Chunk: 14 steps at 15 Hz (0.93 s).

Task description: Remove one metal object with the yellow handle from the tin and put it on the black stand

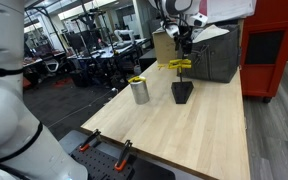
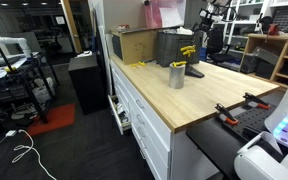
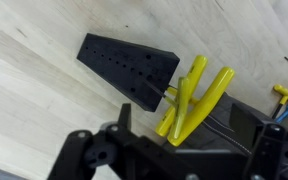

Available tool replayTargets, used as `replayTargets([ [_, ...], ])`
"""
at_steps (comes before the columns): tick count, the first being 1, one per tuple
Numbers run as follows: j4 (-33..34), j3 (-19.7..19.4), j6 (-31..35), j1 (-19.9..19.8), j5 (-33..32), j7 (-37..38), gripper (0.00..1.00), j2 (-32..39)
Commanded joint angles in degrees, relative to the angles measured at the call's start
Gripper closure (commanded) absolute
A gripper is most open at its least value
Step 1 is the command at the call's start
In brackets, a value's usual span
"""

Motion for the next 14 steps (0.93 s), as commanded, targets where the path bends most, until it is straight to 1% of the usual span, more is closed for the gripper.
replayTargets([
  [1,-0.17,-0.25,-6.28,-1.05,-3.26,-7.29,0.0,-3.57],
  [4,-1.96,-0.49,-7.29,-0.89,-7.24,-15.74,0.0,-6.37],
  [7,-3.64,-0.53,-6.0,-0.37,-11.42,-22.96,0.0,-8.31],
  [11,-8.42,0.1,-4.59,-0.01,-15.27,-33.48,0.0,-11.93],
  [14,-13.17,0.76,-5.24,-0.16,-16.27,-42.52,0.0,-15.4],
])
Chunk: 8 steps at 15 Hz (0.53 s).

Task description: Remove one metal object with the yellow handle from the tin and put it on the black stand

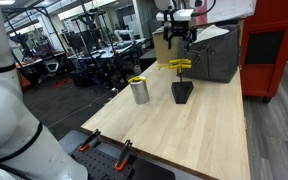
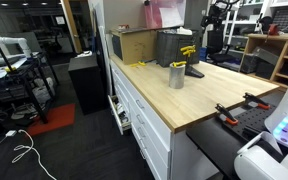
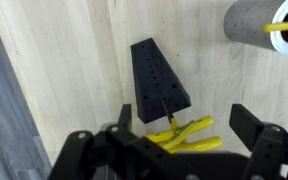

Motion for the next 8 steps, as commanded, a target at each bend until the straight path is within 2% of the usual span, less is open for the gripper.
replayTargets([
  [1,-7.98,0.39,0.02,0.08,-1.94,-10.26,0.0,-6.38],
  [3,-10.96,-0.14,-1.66,0.33,-2.06,-12.3,0.0,-8.58],
  [8,-18.68,-1.52,-1.03,1.12,-3.13,-14.65,0.0,-14.67],
])
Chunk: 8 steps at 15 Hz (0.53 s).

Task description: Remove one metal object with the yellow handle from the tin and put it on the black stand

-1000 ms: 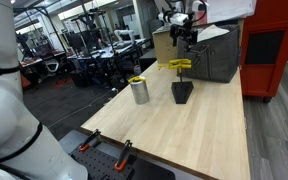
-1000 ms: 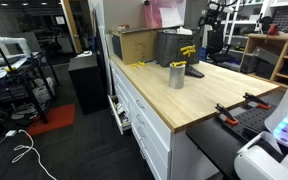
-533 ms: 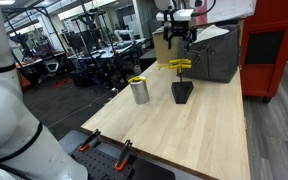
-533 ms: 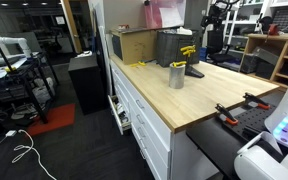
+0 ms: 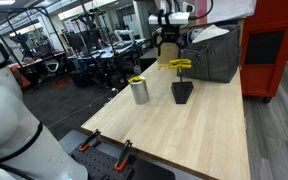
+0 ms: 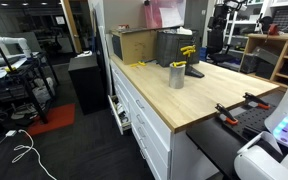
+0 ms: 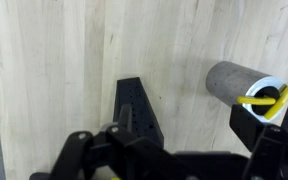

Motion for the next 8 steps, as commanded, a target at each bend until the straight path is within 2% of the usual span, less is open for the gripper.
replayTargets([
  [1,-7.07,-1.49,0.6,0.95,-1.19,-2.77,0.0,-6.71],
  [8,-12.61,-3.33,1.14,2.23,-0.22,-3.18,0.0,-12.83],
])
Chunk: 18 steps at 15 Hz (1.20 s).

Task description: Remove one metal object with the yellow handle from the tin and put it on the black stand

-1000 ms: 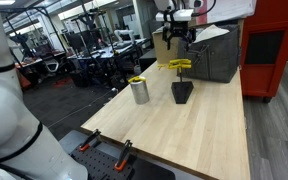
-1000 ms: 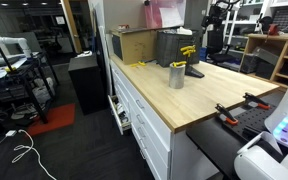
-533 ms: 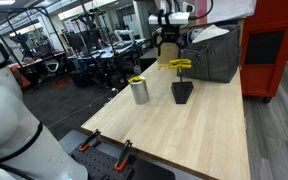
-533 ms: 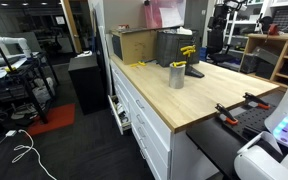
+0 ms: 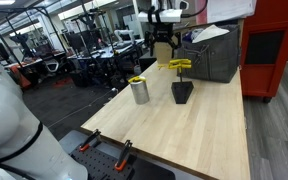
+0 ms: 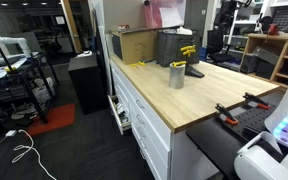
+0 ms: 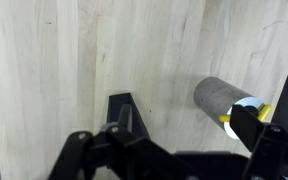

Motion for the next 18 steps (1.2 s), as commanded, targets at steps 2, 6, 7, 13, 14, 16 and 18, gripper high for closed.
replayTargets([
  [2,-3.96,-2.0,0.73,1.97,-0.01,-2.74,0.0,-4.92],
  [6,-5.72,-2.05,2.15,3.44,-1.27,-4.45,0.0,-6.91],
  [7,-6.11,-2.01,2.54,3.74,-1.6,-4.14,0.0,-7.25],
  [13,-8.4,-1.83,1.29,5.14,-2.64,1.55,0.0,-9.33],
  [14,-8.64,-1.81,1.3,5.22,-2.69,3.52,0.0,-9.55],
  [16,-9.06,-1.93,1.26,5.37,-2.53,6.21,0.0,-10.01],
  [18,-9.26,-2.01,1.16,5.45,-2.62,8.69,0.0,-10.26],
])
